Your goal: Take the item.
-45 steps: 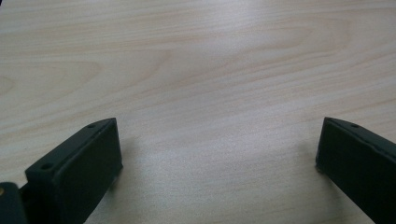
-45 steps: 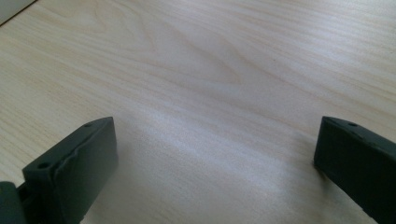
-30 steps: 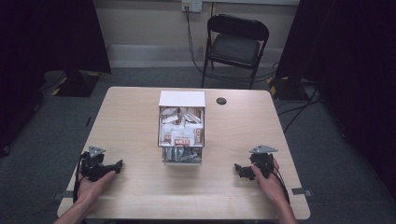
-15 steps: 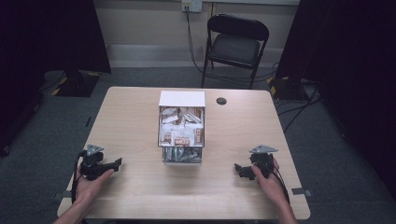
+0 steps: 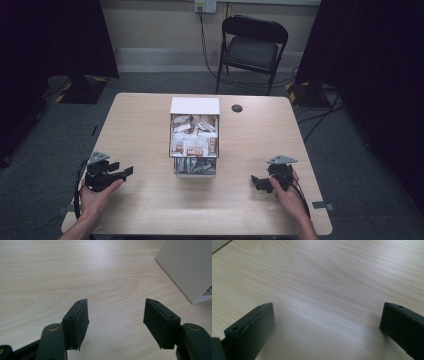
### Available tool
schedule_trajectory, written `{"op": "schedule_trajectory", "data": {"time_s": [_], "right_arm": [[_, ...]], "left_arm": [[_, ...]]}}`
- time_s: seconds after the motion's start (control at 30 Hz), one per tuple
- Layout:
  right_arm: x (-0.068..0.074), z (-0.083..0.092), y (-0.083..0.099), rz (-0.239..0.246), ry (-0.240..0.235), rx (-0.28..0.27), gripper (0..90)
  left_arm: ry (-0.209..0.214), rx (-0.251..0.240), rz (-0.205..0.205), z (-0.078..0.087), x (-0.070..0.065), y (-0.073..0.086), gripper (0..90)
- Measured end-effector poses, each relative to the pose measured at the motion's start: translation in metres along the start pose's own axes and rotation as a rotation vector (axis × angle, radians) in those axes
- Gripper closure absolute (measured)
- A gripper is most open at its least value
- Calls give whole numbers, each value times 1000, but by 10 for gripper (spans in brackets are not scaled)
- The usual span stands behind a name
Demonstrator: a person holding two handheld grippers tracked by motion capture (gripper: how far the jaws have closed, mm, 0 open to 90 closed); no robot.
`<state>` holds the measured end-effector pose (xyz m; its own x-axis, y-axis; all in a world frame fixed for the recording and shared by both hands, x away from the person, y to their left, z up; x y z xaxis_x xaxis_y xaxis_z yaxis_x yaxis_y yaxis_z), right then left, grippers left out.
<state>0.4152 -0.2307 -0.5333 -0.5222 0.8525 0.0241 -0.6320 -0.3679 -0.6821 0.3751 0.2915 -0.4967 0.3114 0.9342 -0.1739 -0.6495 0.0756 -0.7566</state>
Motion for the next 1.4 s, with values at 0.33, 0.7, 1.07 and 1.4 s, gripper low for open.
{"op": "schedule_trajectory", "data": {"time_s": [0.33, 0.7, 1.07, 1.4], "right_arm": [[0, 0, 0, 1, -1, 0, 0], [0, 0, 0, 2, -1, 0, 0], [0, 0, 0, 2, -1, 0, 0], [0, 0, 0, 2, -1, 0, 0]], "left_arm": [[119, -26, -16, 14, -20, -10, 449], [221, -72, -55, 31, -35, -26, 528], [348, -146, -120, 56, -55, -50, 601], [462, -208, -206, 69, -80, -84, 630]]}}
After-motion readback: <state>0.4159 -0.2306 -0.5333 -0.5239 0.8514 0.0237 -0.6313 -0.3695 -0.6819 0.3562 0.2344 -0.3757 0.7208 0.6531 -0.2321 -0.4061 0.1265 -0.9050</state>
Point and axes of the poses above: each handheld gripper's, and its own axes: z roughly backward along the jaws, y roughly out of its underside, x roughly to its left, the point moved 4 cm from there along -z, roughly forward along the jaws, and after that the axes turned 2 degrees about -y, right-handed, at the moved point
